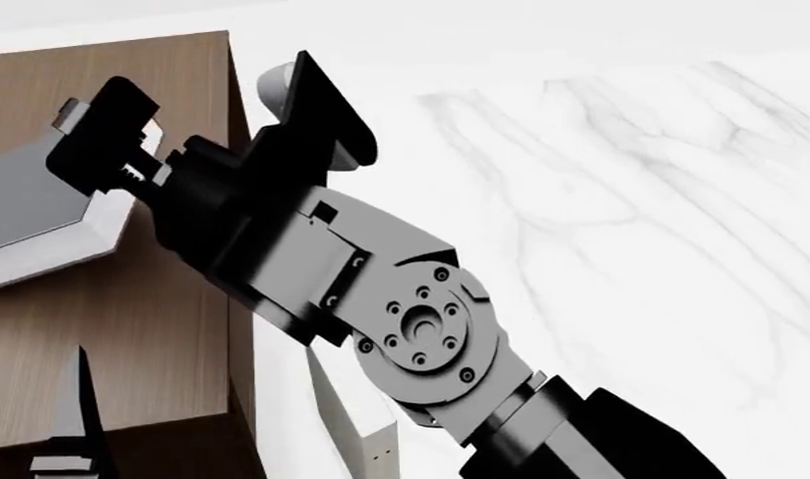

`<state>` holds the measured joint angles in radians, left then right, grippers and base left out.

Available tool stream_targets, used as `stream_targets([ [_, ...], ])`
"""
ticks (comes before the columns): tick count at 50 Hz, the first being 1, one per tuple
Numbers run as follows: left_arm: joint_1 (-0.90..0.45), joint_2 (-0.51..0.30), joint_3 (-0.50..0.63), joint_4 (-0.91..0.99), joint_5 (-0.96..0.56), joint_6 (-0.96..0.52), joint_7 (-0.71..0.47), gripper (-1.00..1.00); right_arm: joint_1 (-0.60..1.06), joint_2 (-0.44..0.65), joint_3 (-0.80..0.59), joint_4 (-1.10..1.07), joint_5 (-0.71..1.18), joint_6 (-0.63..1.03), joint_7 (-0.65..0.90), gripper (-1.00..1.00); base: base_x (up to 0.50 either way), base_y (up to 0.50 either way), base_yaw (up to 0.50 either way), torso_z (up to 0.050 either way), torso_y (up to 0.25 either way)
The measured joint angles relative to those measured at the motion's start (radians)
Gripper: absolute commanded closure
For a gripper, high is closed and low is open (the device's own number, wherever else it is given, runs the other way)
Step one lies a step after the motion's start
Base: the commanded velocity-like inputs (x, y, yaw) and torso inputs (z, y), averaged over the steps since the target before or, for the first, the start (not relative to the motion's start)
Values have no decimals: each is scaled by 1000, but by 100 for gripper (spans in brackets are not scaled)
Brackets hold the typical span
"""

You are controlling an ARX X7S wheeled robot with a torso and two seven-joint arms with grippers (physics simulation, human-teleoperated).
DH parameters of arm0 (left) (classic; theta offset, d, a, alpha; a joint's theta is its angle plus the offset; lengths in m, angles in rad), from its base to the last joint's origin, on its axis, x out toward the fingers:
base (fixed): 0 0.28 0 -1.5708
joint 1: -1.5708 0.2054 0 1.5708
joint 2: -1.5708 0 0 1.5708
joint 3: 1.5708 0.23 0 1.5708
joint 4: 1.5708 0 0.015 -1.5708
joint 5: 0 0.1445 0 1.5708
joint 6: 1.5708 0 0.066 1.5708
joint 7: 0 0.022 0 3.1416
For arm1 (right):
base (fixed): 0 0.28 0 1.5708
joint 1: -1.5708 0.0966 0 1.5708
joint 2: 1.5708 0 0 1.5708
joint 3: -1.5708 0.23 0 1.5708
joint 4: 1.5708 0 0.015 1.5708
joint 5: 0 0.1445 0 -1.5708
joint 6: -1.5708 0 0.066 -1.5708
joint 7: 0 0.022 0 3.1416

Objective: Pick up the book in the middle and place it on the cabinet shelf.

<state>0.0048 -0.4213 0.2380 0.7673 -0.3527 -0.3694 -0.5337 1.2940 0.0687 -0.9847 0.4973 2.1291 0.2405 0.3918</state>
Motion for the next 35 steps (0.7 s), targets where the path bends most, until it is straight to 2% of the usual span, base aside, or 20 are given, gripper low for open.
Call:
stream_targets([
  [15,-1,-4,2,-2,-2,3,-4,-100,-21,43,5,-49,2,-16,-3,-100,0,0,0,0,1],
  [35,-6,-8,22,-7,12,-2,-10,-100,-113,187,63,-205,-32,-87,-17,-100,0,0,0,0,0],
])
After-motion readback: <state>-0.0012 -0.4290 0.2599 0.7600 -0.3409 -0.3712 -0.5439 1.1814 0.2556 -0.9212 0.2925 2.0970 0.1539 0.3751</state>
